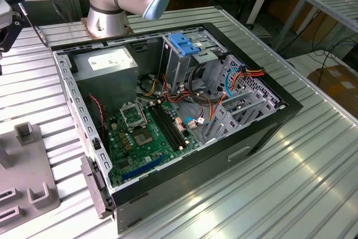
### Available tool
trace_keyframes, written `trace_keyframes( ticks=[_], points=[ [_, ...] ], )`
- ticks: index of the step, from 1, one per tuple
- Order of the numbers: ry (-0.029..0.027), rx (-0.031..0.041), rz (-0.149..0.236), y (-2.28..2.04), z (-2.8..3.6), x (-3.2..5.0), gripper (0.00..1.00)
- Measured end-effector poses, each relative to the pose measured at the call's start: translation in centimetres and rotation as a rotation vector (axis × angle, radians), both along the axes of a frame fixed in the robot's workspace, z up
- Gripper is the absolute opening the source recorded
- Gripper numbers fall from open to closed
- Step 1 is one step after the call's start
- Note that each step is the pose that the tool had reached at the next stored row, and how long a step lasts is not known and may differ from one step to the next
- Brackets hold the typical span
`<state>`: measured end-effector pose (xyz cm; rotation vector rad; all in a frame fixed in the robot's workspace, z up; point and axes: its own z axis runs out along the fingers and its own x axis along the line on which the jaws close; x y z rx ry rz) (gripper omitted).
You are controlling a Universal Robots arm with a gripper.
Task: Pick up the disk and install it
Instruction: 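Reach for the disk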
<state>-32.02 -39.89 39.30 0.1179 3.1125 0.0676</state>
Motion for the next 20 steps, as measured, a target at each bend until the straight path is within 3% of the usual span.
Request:
trace_keyframes(
  ticks=[16, 20],
  points=[
    [0.0, 0.0, 0.0, 0.01, -0.02, -1.5, 0.1],
    [0.0, 0.0, 0.0, 0.39, -0.02, -2.53, 0.1]
  ],
)
